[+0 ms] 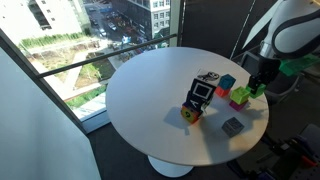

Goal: Put the grey block on the table, then use the green block to knock off the yellow block from the pink block, then put the green block on the yellow block

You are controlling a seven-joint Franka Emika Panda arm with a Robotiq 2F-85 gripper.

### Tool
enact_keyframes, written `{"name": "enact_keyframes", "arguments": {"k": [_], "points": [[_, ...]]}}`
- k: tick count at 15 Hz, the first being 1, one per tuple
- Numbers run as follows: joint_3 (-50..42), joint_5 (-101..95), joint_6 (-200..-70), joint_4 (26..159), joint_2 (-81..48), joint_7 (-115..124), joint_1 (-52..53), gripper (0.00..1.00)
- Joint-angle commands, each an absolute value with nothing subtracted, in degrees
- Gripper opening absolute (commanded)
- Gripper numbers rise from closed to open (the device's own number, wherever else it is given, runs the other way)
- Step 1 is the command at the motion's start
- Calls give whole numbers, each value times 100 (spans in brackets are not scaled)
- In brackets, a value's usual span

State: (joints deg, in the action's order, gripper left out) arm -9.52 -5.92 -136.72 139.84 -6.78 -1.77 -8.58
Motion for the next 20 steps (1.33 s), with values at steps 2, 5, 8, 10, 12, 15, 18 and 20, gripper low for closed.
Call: {"name": "enact_keyframes", "arguments": {"k": [2, 5, 8, 10, 12, 15, 18, 20], "points": [[-825, -637, -13674, 14047, -603, -104, -735, 32], [-752, -627, -13679, 14068, -578, -131, -647, 32], [-672, -603, -13672, 14076, -569, -157, -582, 32], [-628, -591, -13673, 14088, -552, -177, -540, 32], [-581, -583, -13658, 14091, -525, -175, -501, 32], [-524, -618, -13585, 14086, -499, -122, -438, 32], [-479, -671, -13513, 14119, -439, -79, -358, 32], [-445, -696, -13463, 14175, -370, -47, -315, 32]]}}
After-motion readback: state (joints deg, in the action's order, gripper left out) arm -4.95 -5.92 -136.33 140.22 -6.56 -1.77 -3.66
